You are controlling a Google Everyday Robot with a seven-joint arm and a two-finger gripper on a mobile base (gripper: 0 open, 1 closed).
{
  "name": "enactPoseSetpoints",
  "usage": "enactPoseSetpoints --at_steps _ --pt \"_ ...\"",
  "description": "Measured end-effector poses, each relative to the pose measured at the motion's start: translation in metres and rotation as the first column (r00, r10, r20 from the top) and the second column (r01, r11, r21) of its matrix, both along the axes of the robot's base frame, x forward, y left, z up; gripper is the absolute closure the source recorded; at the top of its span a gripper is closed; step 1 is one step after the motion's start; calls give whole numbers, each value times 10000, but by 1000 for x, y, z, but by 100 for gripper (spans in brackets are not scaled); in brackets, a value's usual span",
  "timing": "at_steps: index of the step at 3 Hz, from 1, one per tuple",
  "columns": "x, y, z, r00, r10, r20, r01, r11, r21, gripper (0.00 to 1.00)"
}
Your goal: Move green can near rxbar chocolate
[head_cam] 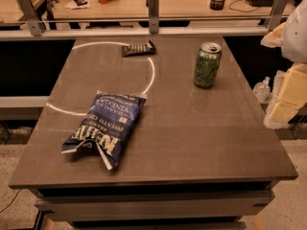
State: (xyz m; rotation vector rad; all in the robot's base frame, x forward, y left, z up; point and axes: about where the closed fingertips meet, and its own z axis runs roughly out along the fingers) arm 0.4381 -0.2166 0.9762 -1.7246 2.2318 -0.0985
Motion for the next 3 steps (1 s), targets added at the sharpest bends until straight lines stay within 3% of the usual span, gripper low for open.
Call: enactPoseSetpoints --at_steps 1,2,3 --pt "0 0 0 10000 0 2 0 10000 0 0" --pt "2 -6 -3 9964 -841 48 831 9911 1041 0" --pt "2 -34 -25 9398 -3390 -438 3328 8786 3424 0"
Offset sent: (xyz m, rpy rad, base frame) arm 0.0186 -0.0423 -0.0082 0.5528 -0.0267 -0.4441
